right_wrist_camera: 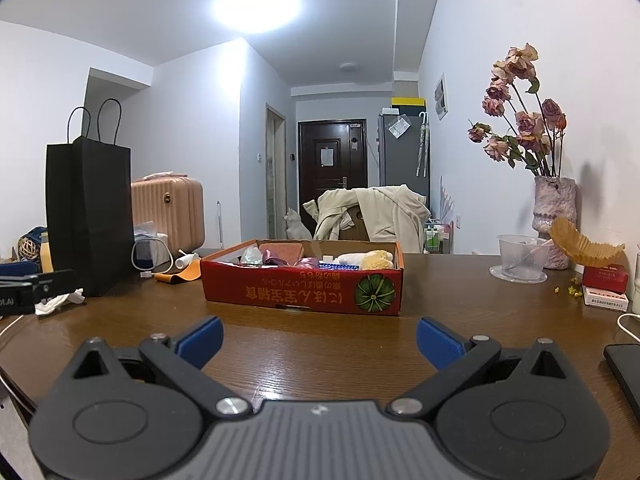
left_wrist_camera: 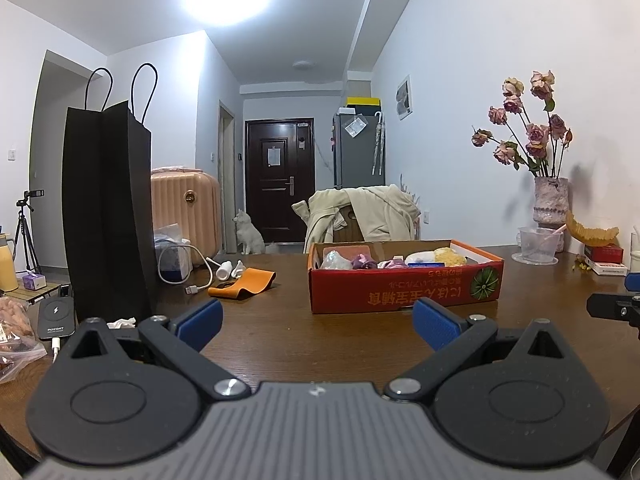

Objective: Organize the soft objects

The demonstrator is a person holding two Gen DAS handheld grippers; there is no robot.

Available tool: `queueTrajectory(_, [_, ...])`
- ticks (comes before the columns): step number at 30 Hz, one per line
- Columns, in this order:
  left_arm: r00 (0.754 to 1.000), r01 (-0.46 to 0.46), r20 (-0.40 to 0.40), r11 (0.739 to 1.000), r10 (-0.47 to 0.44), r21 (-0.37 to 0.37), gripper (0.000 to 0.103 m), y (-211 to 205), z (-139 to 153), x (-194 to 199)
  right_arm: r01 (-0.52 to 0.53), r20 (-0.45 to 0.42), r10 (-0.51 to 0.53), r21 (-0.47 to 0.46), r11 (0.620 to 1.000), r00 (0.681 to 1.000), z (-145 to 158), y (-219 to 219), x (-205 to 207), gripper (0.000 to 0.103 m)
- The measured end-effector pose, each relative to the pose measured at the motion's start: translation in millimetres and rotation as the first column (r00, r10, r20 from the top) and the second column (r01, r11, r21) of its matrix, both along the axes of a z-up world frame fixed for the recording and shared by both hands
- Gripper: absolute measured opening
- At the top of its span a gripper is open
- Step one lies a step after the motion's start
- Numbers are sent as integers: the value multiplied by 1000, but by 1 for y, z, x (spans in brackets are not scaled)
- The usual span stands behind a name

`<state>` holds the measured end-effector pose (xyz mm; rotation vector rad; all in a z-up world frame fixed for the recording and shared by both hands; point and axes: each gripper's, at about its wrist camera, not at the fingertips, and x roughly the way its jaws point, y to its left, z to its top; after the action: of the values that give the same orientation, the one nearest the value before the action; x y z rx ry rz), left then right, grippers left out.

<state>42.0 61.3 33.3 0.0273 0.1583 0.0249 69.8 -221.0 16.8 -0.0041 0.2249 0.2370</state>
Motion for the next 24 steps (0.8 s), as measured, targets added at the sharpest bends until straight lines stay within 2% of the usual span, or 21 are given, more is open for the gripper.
queueTrajectory(24, [1000, 17, 19, 1000, -17, 7, 103, -1, 3, -2, 4, -4, -4, -3, 1000, 1000, 0, 1, -1, 103])
